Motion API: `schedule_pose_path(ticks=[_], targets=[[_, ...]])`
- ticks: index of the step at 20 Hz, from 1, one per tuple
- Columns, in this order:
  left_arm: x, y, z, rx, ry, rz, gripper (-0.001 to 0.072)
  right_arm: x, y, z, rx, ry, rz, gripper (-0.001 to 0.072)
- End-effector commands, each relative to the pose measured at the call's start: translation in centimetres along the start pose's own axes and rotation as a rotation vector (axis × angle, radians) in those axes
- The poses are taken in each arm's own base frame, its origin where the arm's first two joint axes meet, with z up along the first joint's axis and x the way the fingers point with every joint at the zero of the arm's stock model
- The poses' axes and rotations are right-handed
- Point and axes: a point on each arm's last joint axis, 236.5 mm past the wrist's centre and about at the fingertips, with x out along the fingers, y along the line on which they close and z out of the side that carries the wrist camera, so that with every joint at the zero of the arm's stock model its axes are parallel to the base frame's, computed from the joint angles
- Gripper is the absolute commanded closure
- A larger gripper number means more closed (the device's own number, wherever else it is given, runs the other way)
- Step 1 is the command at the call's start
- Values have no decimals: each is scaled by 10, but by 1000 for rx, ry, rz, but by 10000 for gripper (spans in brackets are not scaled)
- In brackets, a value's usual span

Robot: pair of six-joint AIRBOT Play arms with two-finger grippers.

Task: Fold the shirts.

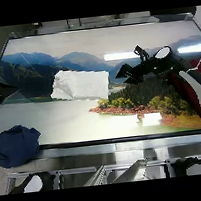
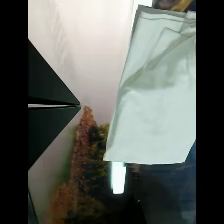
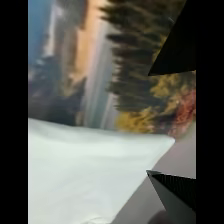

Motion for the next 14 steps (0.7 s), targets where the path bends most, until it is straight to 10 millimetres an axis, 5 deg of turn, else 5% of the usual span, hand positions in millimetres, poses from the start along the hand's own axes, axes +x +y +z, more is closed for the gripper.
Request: schedule_pose_path(ticks=[1, 8, 14], targets=[[1, 4, -1, -5, -5, 9, 692, 19, -22, 4, 60, -4, -11, 45], [1, 5, 3, -4, -24, 16, 692, 67, 12, 0, 95, -22, 130, 47], [1, 6, 5, 14, -31, 19, 692, 120, 36, -18, 107, 23, 124, 135]])
